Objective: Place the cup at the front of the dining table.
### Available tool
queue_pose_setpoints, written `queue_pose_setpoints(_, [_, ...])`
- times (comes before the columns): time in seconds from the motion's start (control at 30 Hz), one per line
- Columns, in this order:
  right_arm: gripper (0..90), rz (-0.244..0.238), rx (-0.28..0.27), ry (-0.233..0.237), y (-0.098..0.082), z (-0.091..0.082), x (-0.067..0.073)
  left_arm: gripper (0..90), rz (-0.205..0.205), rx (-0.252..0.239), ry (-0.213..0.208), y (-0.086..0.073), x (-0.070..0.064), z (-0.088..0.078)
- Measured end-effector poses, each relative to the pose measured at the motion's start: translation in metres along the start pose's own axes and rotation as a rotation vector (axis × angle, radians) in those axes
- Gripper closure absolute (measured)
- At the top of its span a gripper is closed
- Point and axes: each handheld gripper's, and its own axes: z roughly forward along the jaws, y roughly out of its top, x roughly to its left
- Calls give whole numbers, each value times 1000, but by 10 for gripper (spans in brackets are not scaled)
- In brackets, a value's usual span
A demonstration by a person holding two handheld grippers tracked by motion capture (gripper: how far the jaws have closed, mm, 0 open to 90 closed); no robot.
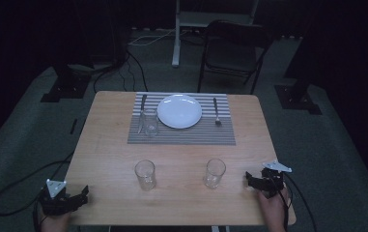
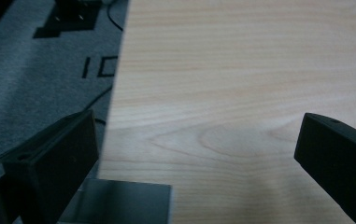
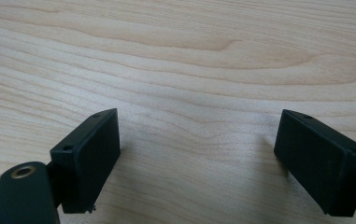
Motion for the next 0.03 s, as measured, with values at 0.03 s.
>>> queue_pose_setpoints(0.03, [140, 0, 0, 0, 0, 0, 0, 3, 9, 2, -2, 0, -1, 1])
